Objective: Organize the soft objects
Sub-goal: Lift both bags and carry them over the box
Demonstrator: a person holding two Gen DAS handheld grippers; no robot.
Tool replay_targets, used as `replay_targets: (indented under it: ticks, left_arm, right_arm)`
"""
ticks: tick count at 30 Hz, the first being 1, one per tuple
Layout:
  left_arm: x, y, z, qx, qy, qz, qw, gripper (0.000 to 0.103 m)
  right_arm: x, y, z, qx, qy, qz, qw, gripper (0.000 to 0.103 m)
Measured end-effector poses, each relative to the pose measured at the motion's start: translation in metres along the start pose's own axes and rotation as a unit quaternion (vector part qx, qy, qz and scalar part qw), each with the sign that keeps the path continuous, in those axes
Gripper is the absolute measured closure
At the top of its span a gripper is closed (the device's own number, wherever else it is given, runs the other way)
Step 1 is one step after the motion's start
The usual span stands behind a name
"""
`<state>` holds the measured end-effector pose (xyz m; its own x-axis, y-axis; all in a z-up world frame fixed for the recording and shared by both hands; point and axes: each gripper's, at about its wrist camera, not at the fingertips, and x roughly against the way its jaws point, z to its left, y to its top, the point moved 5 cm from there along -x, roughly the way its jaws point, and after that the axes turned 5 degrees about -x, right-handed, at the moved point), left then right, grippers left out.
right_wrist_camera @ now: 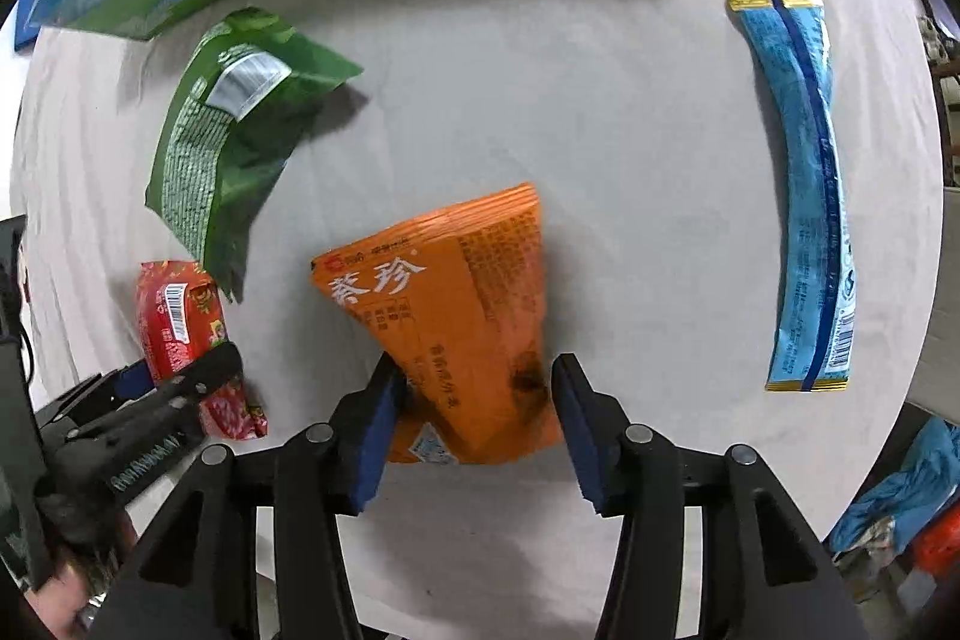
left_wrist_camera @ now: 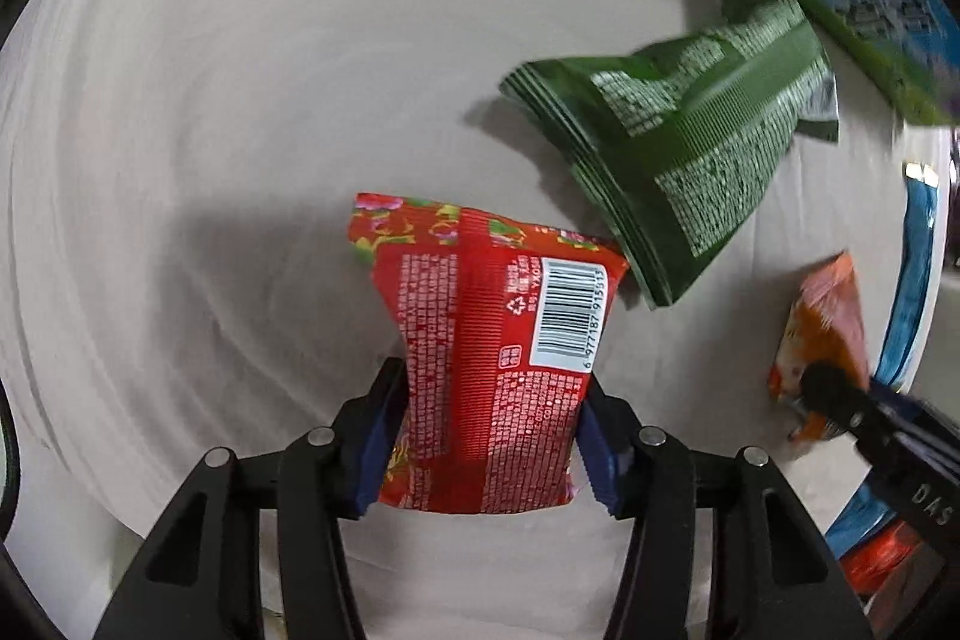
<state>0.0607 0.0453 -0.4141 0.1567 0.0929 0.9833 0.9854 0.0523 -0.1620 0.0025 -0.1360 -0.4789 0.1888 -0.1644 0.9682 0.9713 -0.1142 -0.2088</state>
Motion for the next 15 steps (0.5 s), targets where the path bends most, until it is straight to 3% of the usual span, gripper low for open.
replay_targets:
  ticks: [5, 7, 10, 12, 15]
  left_arm:
    - [-0.004, -0.013, 0.017, 0.007, 0.002, -0.013, 0.9999, 0.059]
    - [0.000, -0.028, 0.014, -0.002, 0.007, -0.018, 0.9998, 0.060]
    - [0.011, -0.038, -0.002, -0.017, 0.023, -0.031, 0.9991, 0.060]
    - [0.019, -0.038, -0.011, -0.026, 0.028, -0.039, 0.9985, 0.060]
    - [0.026, -0.043, -0.018, -0.036, 0.036, -0.053, 0.9973, 0.060]
  right_arm:
    - [0.005, -0.001, -0.011, 0.011, -0.008, 0.000, 1.000, 0.049]
    - [0.004, 0.003, 0.004, 0.020, -0.016, -0.006, 1.000, 0.049]
    - [0.003, 0.008, 0.010, 0.026, -0.030, -0.012, 0.999, 0.057]
    - [0.003, 0.004, 0.015, 0.027, -0.035, -0.021, 0.999, 0.070]
    - [0.016, 0.003, 0.016, 0.021, -0.036, -0.029, 0.999, 0.071]
